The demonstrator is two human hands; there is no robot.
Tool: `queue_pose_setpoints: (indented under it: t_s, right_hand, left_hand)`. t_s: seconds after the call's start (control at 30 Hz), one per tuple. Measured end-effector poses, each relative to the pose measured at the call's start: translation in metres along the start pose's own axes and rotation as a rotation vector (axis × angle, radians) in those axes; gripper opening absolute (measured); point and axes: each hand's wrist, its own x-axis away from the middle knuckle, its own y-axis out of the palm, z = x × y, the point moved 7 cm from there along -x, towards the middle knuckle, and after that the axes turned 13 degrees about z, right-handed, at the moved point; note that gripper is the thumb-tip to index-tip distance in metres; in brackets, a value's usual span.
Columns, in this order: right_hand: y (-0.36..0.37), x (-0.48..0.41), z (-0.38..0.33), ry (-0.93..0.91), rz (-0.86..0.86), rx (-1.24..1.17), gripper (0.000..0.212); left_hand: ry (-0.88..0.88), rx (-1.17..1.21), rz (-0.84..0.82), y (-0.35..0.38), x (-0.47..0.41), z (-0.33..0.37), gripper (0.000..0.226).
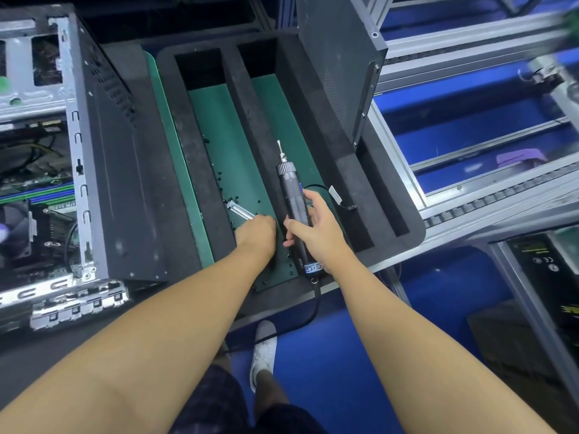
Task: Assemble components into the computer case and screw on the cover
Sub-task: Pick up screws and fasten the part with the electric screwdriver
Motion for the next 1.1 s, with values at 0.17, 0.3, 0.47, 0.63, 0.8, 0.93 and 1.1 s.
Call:
queue_pose_setpoints:
  t_s: [0.17, 0.3, 0.47, 0.63, 0.8, 0.93, 1.1]
  right_hand:
    - [0.0, 0.0, 0.0, 0.007, 0.007, -0.009, 0.061]
    - [0.0, -0.001, 0.0, 0.016, 0.014, -0.014, 0.062]
    - [-0.002, 0.001, -0.001, 0.004, 0.018, 0.012, 0.06]
    - [-0.001, 0.002, -0.005, 0.011, 0.023, 0.024, 0.06]
    - [-0.002, 0.003, -0.006, 0.015, 0.022, 0.03, 0.061]
    - [-0.002, 0.003, -0.007, 0.01, 0.02, 0.02, 0.06]
    - [-0.002, 0.003, -0.007, 0.019, 0.022, 0.018, 0.06]
  left_hand:
    - [-0.046, 0.064, -0.042, -0.001, 0.004, -0.003, 0.03]
    - [0.046, -0.022, -0.119, 0.001, 0.02, 0.007, 0.032]
    - [0.218, -0.441, -0.184, 0.015, 0.053, 0.017, 0.057]
    - [0.145, -0.79, -0.244, 0.013, 0.04, -0.003, 0.079]
    - [0.173, -0.754, -0.347, 0.028, 0.04, -0.001, 0.063]
    - [0.167, -0.594, -0.327, 0.026, 0.043, 0.008, 0.063]
    - [0.225, -0.433, -0.209, -0.004, 0.039, 0.014, 0.044]
